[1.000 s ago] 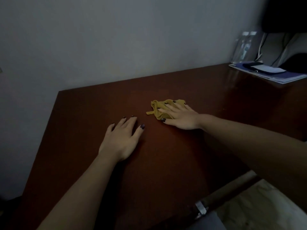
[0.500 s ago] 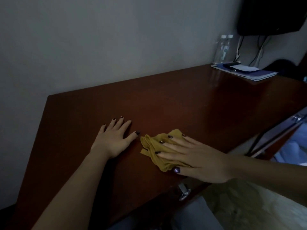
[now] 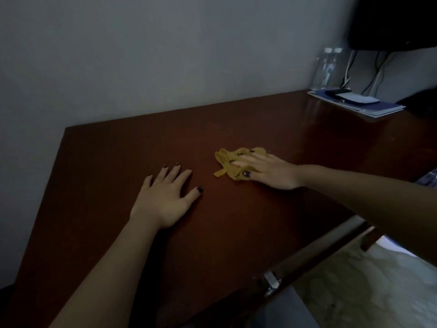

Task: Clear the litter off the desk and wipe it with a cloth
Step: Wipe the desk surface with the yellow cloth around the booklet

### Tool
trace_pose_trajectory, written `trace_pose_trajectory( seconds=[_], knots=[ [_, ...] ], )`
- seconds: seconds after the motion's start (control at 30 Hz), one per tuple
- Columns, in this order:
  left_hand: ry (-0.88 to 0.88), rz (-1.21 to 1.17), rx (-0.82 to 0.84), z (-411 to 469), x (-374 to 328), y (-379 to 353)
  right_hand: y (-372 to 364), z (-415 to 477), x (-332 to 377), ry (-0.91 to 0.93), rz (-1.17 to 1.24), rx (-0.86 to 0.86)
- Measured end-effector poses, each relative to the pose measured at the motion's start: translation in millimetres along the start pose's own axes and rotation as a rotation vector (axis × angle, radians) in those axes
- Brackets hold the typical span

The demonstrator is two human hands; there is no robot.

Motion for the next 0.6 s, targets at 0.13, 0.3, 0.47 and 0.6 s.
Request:
trace_pose_trajectory(
  seconds=[0.13, 0.3, 0.47, 0.6],
  knots=[
    [-0.001, -0.079, -0.098, 2.7, 0.4, 3.3, 14.2, 41.7, -12.0, -0.14, 0.038, 0.009],
    [0.004, -0.143, -0.149, 2.6, 0.0, 7.4, 9.9, 51.4, -12.5, -0.191, 0.036, -0.02],
    [0.001, -0.143, -0.129, -0.6, -0.7, 7.9, 5.2, 27.7, -5.6, -0.107, 0.042, 0.006],
    [0.002, -0.137, -0.12, -0.8, -2.8, 7.8, -4.3, -15.6, 16.3, 0.003, -0.016, 0.016]
  ],
)
Point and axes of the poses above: each hand's wrist, its own z-axis towards the middle knuckle, its own y-axis out of the back of the hand, x = y × z, the point moved 1 cm from there along z, towards the middle knuckle, and after that the axes turned 7 degrees about y, right-handed, at the moved point
